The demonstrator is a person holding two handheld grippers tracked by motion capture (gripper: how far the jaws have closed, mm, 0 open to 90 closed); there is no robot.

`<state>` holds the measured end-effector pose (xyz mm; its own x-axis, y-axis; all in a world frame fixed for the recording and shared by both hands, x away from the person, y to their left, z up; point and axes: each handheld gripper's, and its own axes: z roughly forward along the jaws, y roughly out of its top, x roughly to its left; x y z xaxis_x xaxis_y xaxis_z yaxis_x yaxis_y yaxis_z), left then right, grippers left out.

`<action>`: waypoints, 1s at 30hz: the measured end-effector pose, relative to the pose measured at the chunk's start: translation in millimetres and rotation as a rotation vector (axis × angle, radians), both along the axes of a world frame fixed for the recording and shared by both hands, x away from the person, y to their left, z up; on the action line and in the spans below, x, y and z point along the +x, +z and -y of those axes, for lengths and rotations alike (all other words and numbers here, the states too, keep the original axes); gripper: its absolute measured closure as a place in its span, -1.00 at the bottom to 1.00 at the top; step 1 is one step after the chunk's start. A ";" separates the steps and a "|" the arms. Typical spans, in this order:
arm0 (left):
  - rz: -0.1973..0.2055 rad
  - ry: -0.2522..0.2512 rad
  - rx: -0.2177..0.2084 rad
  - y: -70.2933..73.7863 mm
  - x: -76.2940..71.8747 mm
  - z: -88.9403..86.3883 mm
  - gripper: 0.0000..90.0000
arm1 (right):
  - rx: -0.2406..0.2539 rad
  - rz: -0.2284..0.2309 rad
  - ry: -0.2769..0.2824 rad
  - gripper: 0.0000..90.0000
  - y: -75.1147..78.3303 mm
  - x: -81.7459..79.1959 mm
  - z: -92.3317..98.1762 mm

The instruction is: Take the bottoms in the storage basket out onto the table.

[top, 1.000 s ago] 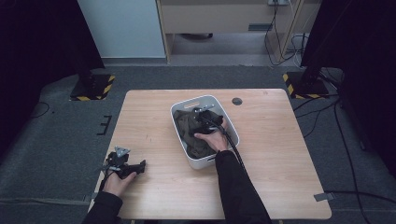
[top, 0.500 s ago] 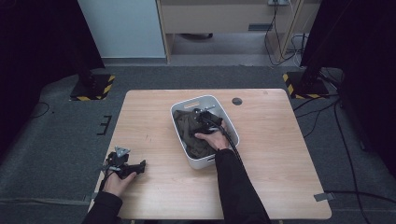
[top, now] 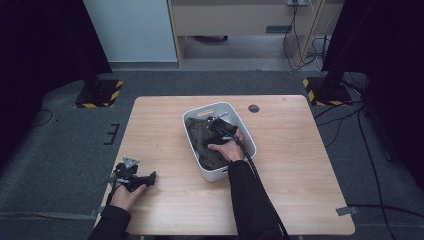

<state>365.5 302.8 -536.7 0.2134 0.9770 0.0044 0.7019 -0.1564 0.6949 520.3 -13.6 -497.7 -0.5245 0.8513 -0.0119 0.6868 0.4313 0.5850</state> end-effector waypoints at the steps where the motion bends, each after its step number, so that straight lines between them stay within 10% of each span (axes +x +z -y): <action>1: 0.000 0.000 0.000 0.0 0.0 0.0 -1.00 | 0.000 0.000 0.000 -0.93 0.0 0.0 0.0; 16: 0.002 -0.002 -0.001 -0.1 -0.1 0.1 -1.00 | -0.010 -0.039 -0.009 0.11 4.4 1.3 6.9; 30: 0.002 -0.002 -0.001 -0.1 -0.1 0.1 -1.00 | 0.112 -0.021 -0.052 0.49 23.2 -7.7 15.8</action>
